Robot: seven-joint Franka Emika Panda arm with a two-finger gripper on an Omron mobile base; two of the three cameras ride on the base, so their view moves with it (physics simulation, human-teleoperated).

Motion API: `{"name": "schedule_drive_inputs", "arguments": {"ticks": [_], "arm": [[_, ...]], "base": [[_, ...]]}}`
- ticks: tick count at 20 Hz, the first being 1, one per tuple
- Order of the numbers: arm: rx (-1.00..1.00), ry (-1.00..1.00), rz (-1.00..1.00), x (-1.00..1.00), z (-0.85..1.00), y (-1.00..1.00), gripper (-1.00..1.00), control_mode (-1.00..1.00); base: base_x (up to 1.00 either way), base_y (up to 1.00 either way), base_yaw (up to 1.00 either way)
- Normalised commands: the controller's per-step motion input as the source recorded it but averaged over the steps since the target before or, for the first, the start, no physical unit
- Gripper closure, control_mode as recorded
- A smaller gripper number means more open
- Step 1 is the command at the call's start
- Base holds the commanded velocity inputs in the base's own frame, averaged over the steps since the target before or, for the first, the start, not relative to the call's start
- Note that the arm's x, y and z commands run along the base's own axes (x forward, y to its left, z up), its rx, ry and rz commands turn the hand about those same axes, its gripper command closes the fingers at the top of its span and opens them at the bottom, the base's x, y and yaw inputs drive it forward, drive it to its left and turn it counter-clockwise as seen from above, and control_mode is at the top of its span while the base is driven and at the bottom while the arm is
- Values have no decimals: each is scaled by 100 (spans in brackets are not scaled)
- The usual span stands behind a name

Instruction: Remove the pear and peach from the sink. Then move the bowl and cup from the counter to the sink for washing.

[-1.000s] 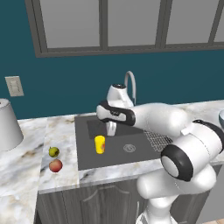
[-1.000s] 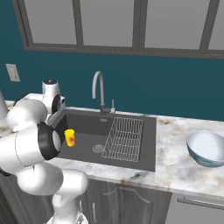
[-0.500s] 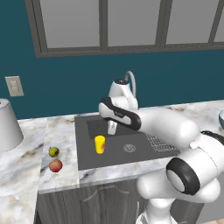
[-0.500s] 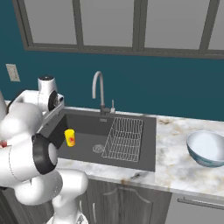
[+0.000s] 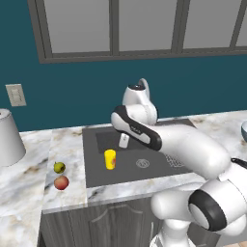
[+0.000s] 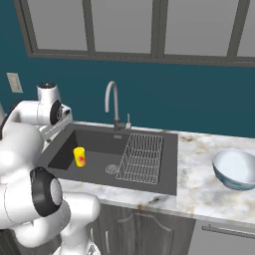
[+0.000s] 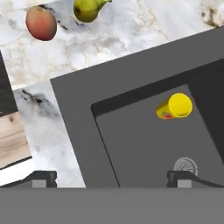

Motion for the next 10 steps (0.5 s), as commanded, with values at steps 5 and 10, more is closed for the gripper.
{"name": "schedule_drive_inputs", "arguments": {"ticks": [5, 10], "arm": [[0, 0, -13, -31, 16, -8, -100, -100], [0, 0, -15, -32, 12, -9, -100, -100]], "base": [[0, 0, 0], [0, 0, 0]]}}
